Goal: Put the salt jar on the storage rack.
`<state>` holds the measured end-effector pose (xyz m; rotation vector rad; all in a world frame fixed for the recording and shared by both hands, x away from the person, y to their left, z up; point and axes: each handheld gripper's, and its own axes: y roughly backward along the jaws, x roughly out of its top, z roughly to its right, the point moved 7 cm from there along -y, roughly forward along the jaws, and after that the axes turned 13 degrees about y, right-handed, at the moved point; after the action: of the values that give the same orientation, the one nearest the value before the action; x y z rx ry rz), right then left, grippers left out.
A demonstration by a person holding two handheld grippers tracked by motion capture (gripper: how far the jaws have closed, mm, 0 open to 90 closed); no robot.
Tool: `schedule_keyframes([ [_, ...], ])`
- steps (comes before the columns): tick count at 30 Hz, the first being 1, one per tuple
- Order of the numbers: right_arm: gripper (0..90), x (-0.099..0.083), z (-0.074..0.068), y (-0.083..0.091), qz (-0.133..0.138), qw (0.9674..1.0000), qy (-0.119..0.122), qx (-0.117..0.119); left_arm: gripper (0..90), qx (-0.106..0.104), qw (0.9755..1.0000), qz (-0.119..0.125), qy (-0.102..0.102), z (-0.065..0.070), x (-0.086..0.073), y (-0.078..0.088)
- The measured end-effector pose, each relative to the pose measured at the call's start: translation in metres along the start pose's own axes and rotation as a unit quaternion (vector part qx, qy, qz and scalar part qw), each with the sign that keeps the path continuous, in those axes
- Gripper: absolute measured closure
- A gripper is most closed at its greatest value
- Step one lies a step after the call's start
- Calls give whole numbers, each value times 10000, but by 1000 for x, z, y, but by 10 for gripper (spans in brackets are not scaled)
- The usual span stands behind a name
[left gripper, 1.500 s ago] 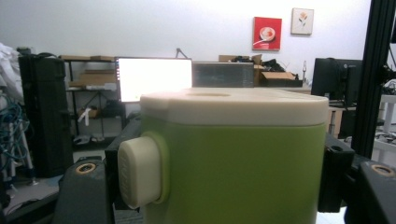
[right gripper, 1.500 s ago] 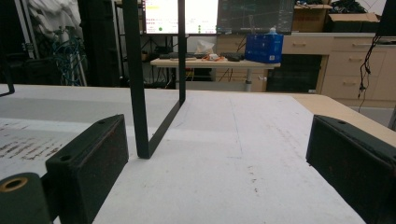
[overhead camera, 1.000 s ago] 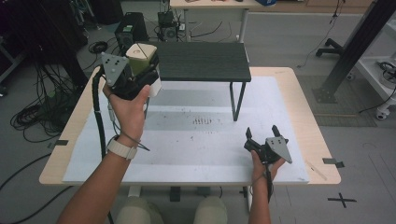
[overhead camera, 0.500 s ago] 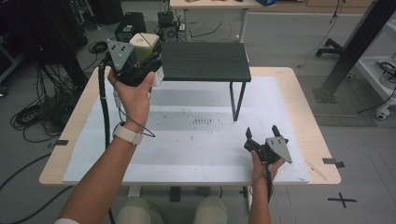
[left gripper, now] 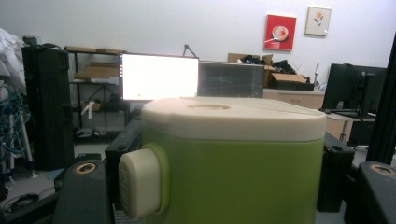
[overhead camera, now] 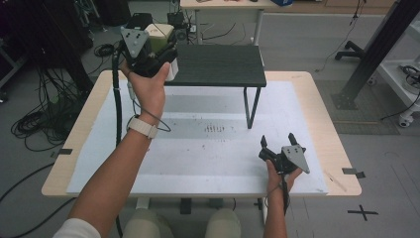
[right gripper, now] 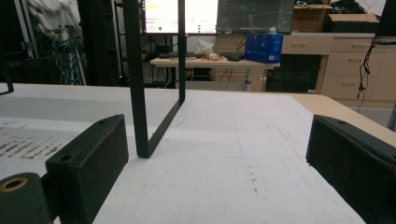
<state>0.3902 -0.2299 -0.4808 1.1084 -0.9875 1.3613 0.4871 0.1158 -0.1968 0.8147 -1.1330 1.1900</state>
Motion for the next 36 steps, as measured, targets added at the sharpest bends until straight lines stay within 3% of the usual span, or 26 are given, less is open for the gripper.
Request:
schedule_keyframes([
  [8, 58, 0, 0, 0, 7, 10000, 17, -7, 302, 121, 9999, 22, -82, -2, -2, -25],
  [12, 59, 0, 0, 0, 3, 10000, 19, -10, 302, 162, 9999, 27, 10, -5, -5, -34],
  [18, 59, 0, 0, 0, -2, 10000, 16, -14, 302, 253, 9996, -29, -124, -12, -14, -48],
  [36, 59, 0, 0, 0, -5, 10000, 17, -14, 302, 345, 9992, -43, -208, -18, -22, -61],
])
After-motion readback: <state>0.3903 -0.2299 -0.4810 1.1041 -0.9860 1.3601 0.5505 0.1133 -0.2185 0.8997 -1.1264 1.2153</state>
